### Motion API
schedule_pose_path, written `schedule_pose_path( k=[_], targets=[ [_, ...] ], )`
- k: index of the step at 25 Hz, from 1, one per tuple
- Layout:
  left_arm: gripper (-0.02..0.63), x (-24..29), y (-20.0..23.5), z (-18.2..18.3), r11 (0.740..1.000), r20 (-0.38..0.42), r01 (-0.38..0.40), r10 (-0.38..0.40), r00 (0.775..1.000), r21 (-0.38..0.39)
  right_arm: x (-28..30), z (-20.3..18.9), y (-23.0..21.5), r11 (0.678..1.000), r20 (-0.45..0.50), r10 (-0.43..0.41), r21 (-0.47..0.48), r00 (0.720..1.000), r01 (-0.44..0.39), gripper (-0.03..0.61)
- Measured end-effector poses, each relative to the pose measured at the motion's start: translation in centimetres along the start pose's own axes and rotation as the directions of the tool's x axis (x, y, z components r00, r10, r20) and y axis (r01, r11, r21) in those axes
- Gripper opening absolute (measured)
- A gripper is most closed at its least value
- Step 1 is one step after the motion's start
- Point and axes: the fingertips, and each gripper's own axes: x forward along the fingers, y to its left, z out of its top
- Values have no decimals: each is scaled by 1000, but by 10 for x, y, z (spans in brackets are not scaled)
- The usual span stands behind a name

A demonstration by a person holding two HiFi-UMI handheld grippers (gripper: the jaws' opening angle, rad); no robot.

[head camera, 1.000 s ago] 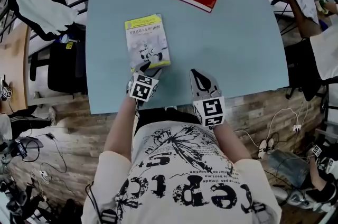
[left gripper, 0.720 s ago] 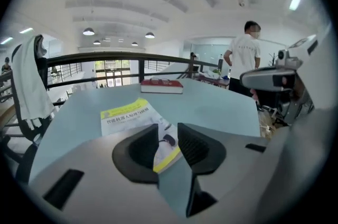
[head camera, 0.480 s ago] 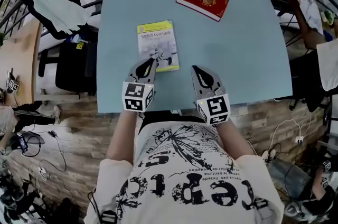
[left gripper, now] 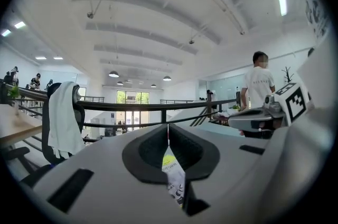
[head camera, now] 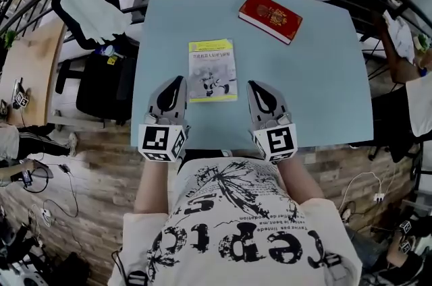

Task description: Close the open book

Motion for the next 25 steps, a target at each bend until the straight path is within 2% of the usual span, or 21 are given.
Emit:
schedule_pose_path(
  k=[5,12,16,25],
  targets=[
    [23,-6,5,-1,999,-10,-10,11,1000,34,9,3,6,1000,5,20,-9,1000,-20,11],
    [23,-6,2,2,999,-5,20,-19,1000,30,16,3,8,1000,-1,22,8,1000,-22,11],
    [23,-5,3,8,1000,20,27,-27,999,-7,18,3,6,1000,3,10,25,1000,-10,11],
    [23,3,-1,5,999,-5,43,-43,999,2,16,4,1,999,-5,4,33,1000,-4,11]
  ],
)
